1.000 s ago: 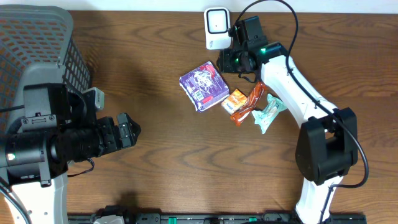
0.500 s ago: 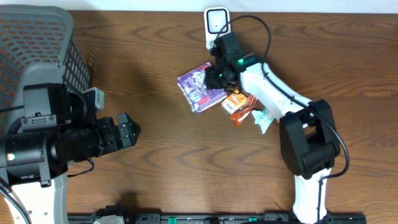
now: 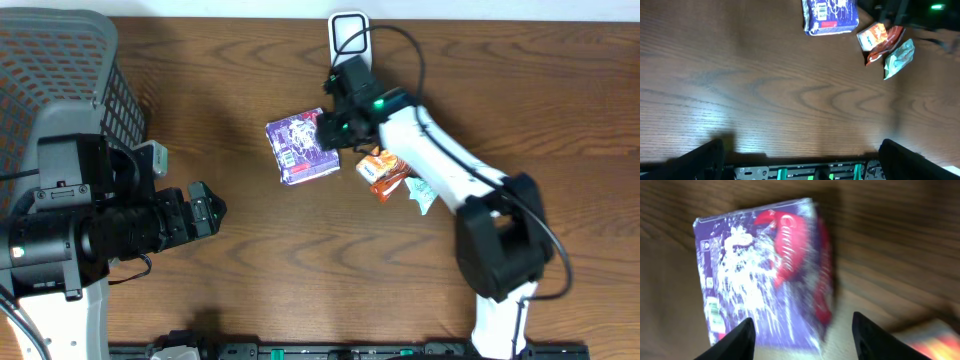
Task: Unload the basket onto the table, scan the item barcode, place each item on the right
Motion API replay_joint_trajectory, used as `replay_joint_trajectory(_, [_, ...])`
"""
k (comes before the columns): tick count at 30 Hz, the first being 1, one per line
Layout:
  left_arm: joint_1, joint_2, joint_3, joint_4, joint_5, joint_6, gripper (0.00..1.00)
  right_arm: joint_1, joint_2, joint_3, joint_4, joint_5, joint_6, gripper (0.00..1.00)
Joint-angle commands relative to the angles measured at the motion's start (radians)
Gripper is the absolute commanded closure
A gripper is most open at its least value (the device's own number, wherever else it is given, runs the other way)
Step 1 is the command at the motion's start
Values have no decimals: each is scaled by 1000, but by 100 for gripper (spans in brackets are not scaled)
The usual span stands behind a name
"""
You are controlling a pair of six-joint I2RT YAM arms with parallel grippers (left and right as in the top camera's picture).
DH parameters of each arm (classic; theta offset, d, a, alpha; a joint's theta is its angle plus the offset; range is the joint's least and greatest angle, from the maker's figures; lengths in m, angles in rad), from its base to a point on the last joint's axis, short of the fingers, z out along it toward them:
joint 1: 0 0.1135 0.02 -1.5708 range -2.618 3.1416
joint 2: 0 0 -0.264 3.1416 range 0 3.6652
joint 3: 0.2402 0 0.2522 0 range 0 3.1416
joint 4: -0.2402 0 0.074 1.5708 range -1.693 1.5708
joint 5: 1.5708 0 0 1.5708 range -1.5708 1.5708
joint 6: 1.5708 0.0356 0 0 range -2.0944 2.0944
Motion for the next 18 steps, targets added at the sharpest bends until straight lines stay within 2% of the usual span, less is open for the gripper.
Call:
replay_joint_trajectory(1, [3, 1, -2, -3, 5, 5, 2, -49, -107, -3, -87, 31, -12, 37])
replay_joint_trajectory(4, [3, 1, -2, -3, 5, 5, 2, -72, -115, -3, -198, 34, -12, 16])
replay_joint_trajectory(7, [3, 1, -2, -3, 5, 5, 2, -85, -110, -3, -327, 36, -67, 6])
replay_joint_trajectory(10, [3, 1, -2, -3, 5, 5, 2, -95, -106, -5, -422, 104, -87, 1])
replay_joint_trajectory(16, [3, 1, -2, -3, 5, 5, 2, -174, -106, -6, -452, 142, -27, 2])
replay_joint_trajectory(18, [3, 1, -2, -3, 5, 5, 2, -203, -106, -6, -447, 95, -21, 12])
